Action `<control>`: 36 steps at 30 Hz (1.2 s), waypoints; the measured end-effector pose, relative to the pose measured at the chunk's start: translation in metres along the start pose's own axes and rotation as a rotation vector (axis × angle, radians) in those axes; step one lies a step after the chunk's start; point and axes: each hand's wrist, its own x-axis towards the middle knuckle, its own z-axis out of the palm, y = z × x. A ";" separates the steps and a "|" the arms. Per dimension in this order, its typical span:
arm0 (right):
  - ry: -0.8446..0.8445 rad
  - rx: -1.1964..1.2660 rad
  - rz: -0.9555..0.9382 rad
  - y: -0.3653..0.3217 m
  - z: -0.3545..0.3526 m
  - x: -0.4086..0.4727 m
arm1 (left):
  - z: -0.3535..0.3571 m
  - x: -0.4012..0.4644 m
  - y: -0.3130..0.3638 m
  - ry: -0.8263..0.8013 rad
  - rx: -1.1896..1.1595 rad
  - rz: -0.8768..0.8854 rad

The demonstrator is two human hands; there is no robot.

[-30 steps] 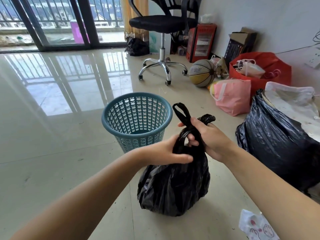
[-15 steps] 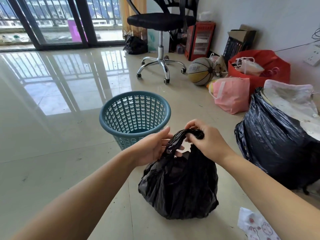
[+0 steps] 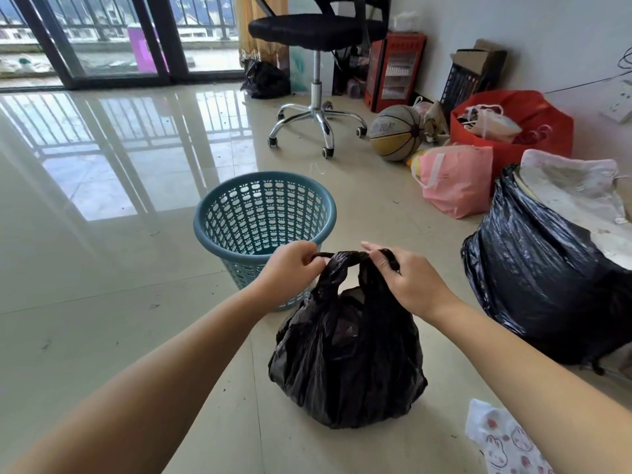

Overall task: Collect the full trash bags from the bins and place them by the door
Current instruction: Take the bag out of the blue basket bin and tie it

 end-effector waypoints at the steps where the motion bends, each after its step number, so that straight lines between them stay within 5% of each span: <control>1: -0.007 -0.039 0.078 0.008 -0.001 -0.001 | -0.002 0.000 -0.009 -0.016 0.148 -0.007; 5: -0.196 -0.297 0.396 0.059 -0.002 -0.014 | -0.005 -0.016 -0.070 -0.226 0.429 -0.248; 11: -0.513 -0.496 0.677 0.163 0.014 -0.049 | -0.005 -0.058 -0.140 -0.261 0.481 -0.550; 14: -0.523 -0.460 0.793 0.191 0.016 -0.058 | -0.005 -0.067 -0.158 -0.237 0.490 -0.598; 19: -0.450 -0.265 0.762 0.142 0.011 -0.049 | -0.009 -0.068 -0.165 -0.158 0.580 -0.622; 24: -0.150 0.394 0.620 0.106 -0.005 -0.027 | -0.043 -0.039 -0.150 0.072 0.154 -0.508; 29: -0.093 0.959 0.584 0.065 -0.015 -0.005 | -0.044 -0.019 -0.073 -0.035 -0.534 -0.361; 31: -0.167 1.046 0.528 0.044 -0.013 0.001 | -0.034 -0.014 -0.043 -0.145 -0.511 -0.287; 36: -0.529 0.875 0.341 0.003 0.006 0.003 | 0.000 -0.006 0.011 -0.303 0.041 0.038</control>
